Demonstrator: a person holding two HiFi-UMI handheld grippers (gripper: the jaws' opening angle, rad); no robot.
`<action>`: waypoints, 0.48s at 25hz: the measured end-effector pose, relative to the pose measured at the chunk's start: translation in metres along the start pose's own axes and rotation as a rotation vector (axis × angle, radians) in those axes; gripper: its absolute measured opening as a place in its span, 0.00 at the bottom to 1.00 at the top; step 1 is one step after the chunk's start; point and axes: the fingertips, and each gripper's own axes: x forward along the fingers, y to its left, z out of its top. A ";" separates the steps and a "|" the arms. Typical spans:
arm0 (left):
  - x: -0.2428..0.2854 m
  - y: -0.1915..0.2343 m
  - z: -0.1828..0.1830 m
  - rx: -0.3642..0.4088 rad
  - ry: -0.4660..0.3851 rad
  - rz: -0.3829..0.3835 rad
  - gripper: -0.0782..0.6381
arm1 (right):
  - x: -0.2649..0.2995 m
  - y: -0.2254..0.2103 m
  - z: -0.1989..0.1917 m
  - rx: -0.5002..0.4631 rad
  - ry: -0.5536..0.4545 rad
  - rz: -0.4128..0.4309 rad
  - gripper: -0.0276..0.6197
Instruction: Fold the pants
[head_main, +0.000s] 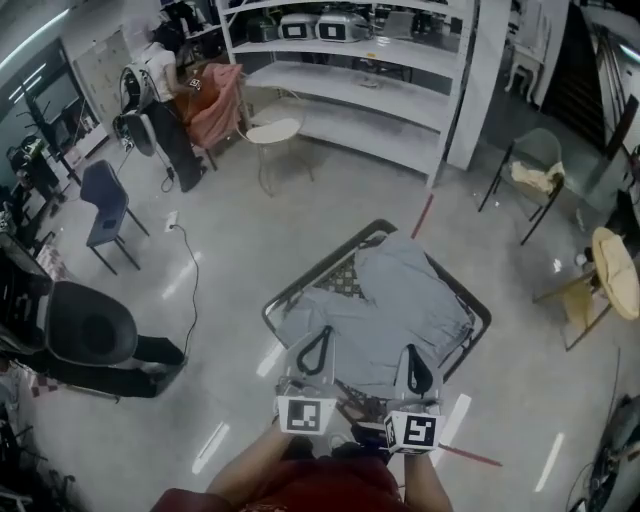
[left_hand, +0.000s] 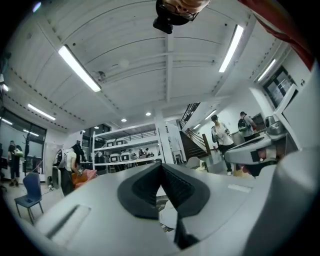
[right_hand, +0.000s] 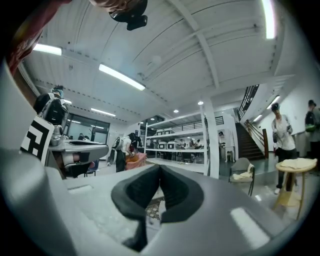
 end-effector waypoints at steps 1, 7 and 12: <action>0.005 0.000 -0.005 -0.013 -0.005 -0.027 0.12 | 0.001 0.000 -0.001 -0.008 0.007 -0.028 0.05; 0.029 0.020 -0.028 -0.083 -0.034 -0.171 0.12 | 0.017 0.015 -0.002 -0.044 0.039 -0.182 0.05; 0.043 0.056 -0.043 -0.113 -0.065 -0.269 0.12 | 0.046 0.051 0.002 -0.063 0.052 -0.269 0.05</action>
